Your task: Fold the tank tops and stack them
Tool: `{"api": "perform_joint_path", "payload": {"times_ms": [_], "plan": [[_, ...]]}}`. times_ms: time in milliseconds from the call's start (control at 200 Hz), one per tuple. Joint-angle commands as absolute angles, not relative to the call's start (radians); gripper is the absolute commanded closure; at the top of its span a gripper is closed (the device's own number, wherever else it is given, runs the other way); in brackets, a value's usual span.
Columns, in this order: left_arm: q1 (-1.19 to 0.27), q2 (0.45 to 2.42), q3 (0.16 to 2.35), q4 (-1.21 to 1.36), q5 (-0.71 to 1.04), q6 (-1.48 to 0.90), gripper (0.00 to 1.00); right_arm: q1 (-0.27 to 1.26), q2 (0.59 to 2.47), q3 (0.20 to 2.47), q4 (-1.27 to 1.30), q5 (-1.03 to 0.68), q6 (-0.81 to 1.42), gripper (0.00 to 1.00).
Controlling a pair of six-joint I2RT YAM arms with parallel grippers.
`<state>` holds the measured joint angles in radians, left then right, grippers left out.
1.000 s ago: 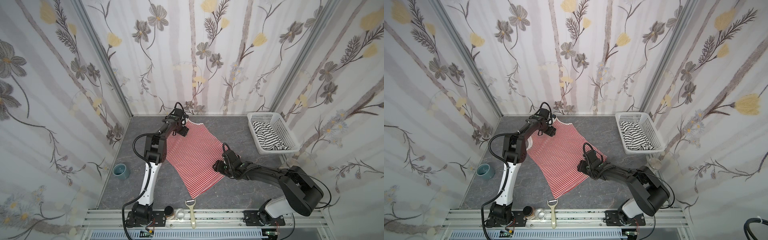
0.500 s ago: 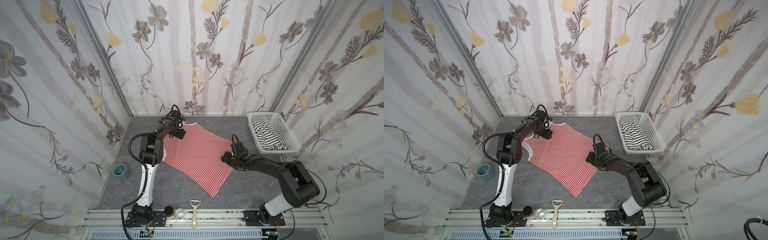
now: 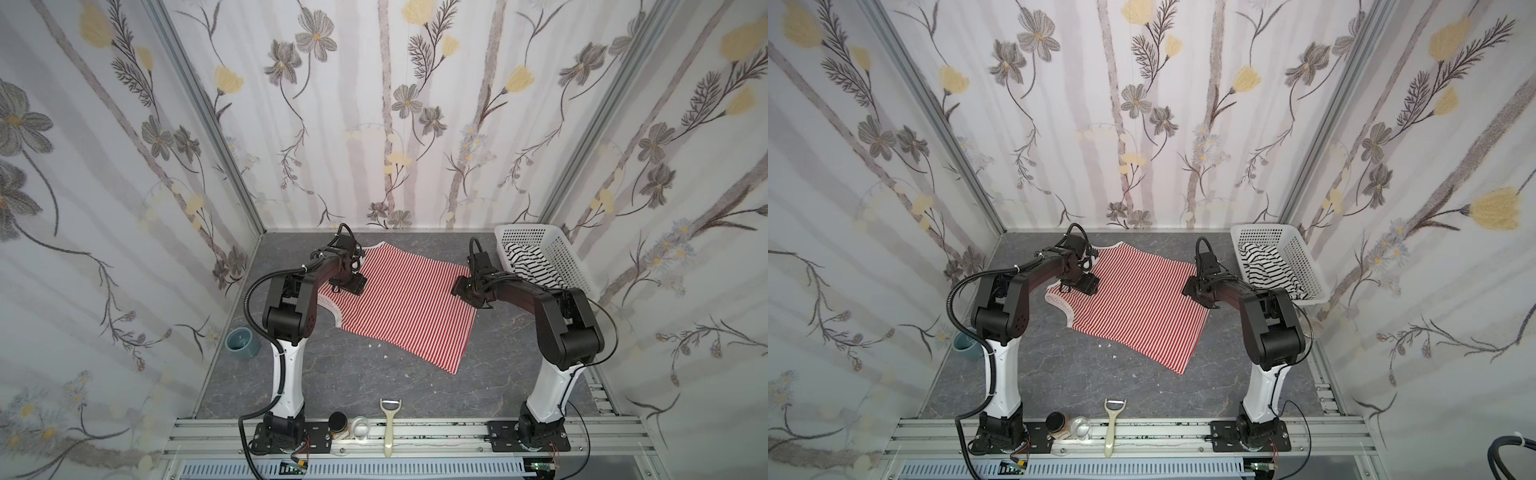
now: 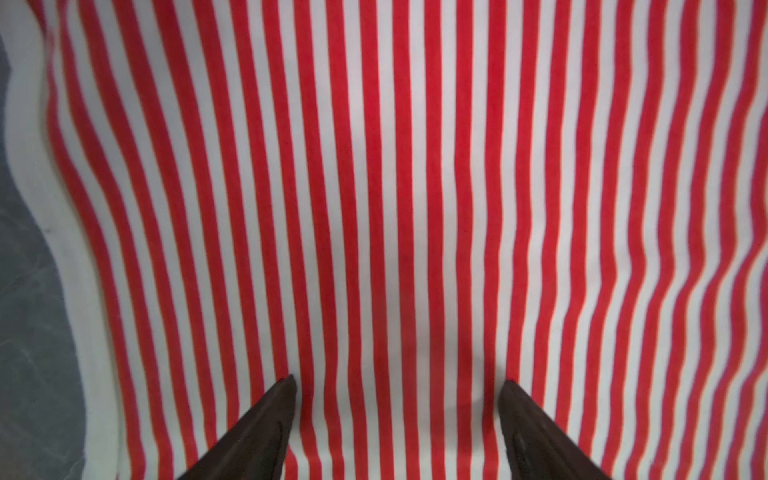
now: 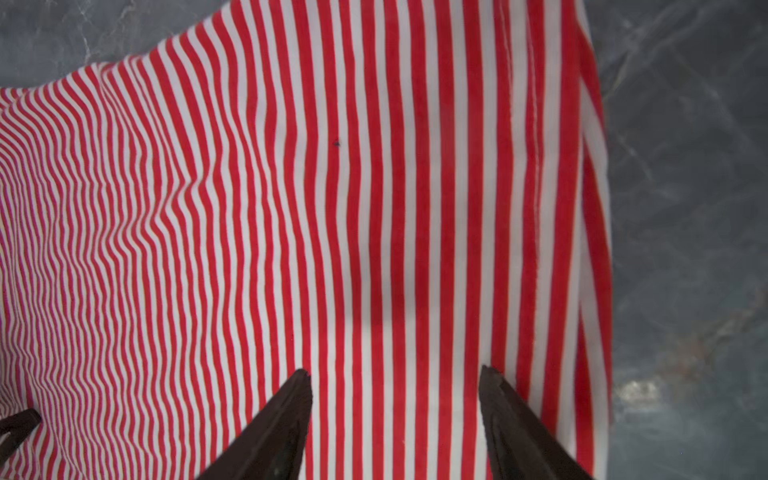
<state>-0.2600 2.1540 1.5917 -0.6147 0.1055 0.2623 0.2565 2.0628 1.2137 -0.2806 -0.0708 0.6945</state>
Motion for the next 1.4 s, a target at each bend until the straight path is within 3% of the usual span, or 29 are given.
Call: {"api": "perform_joint_path", "payload": {"times_ms": [0,515,934,1399], "plan": [[-0.260,2.110,1.521,-0.566,0.106,0.240,0.21,0.245,2.118,1.316,-0.363,-0.041,0.641,0.34],[-0.258,1.941,1.270,-0.499,0.123,0.212,0.21,0.218,2.303,1.656,-0.531,-0.048,0.572,0.35],[-0.257,1.906,1.198,-0.466,0.134,0.189,0.21,0.216,2.422,1.770,-0.544,-0.056,0.578,0.35],[-0.254,1.873,1.159,-0.452,0.140,0.172,0.20,0.207,2.597,2.043,-0.640,-0.112,0.565,0.36]]}}
